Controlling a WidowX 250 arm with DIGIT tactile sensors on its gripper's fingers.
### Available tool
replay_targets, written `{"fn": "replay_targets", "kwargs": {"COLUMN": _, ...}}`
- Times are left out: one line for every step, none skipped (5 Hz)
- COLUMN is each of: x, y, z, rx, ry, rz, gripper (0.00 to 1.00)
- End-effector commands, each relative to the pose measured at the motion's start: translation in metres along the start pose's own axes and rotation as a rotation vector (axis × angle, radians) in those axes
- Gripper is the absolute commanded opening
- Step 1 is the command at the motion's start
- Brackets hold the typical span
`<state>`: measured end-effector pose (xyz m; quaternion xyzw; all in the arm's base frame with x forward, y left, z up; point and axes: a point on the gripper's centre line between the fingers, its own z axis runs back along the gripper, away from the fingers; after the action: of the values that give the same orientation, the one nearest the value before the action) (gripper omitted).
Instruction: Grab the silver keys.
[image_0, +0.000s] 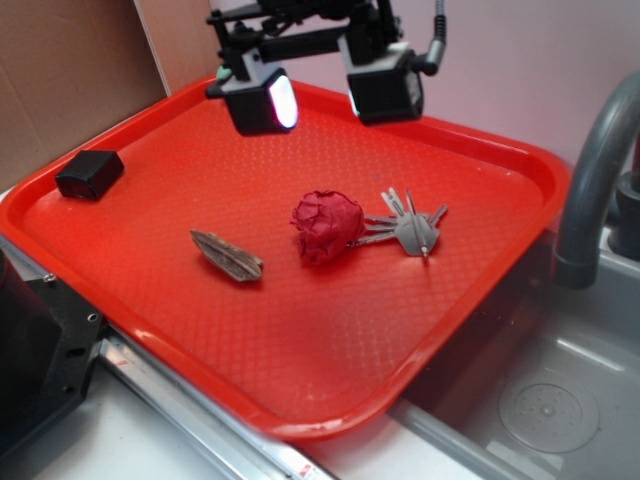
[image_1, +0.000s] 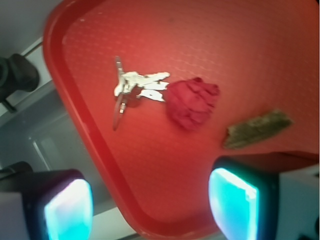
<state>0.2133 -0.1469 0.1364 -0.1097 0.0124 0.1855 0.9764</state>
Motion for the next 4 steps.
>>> {"fn": "replay_targets", "kwargs": {"x": 0.006, "y": -0.007, "z": 0.012, "rx": -0.042, "ry": -0.028, "rz": -0.008, "gripper": 1.0}}
{"fn": "replay_targets", "kwargs": {"x": 0.006, "y": -0.007, "z": 0.012, "rx": -0.042, "ry": -0.028, "rz": -0.008, "gripper": 1.0}}
{"fn": "replay_targets", "kwargs": {"x": 0.027, "y": -0.013, "z": -0.019, "rx": -0.029, "ry": 0.016, "rz": 0.086, "gripper": 1.0}}
{"fn": "replay_targets", "kwargs": {"x": 0.044, "y": -0.009, "z": -0.042, "rx": 0.002, "ry": -0.007, "rz": 0.087, "gripper": 1.0}}
